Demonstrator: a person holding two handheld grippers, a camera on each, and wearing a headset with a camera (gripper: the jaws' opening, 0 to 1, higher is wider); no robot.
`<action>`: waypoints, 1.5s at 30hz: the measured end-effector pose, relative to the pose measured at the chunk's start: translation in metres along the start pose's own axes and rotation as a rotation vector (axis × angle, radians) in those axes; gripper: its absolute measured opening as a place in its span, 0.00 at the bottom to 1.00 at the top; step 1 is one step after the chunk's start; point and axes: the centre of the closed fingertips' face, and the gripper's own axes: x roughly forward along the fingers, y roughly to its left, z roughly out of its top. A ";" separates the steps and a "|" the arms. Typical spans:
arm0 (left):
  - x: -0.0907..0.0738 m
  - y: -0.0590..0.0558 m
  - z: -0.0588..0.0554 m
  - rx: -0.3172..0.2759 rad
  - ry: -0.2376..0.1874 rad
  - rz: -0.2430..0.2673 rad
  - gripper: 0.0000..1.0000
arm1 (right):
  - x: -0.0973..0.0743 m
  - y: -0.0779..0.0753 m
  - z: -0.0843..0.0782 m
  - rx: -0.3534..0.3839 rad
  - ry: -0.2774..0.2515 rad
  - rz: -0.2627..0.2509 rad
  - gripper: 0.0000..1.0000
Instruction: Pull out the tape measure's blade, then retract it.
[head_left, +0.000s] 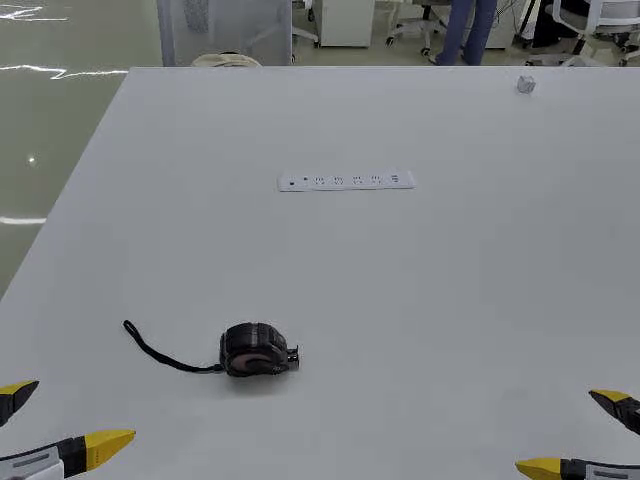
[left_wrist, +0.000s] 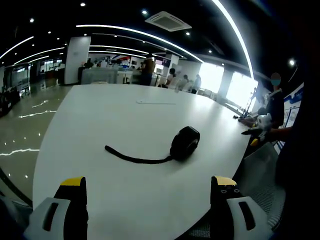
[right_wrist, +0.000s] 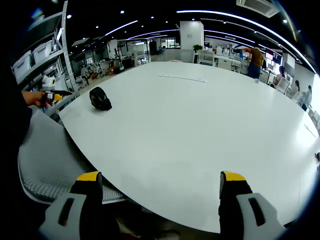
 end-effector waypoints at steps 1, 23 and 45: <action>0.000 0.000 0.000 0.000 0.001 0.000 1.00 | 0.000 0.000 0.000 0.000 0.001 0.000 1.00; 0.002 0.004 0.002 0.016 0.018 -0.008 1.00 | 0.004 -0.003 0.003 -0.018 0.006 0.009 1.00; 0.004 0.002 0.000 0.016 0.023 -0.015 1.00 | 0.003 -0.005 0.003 -0.012 0.004 0.000 1.00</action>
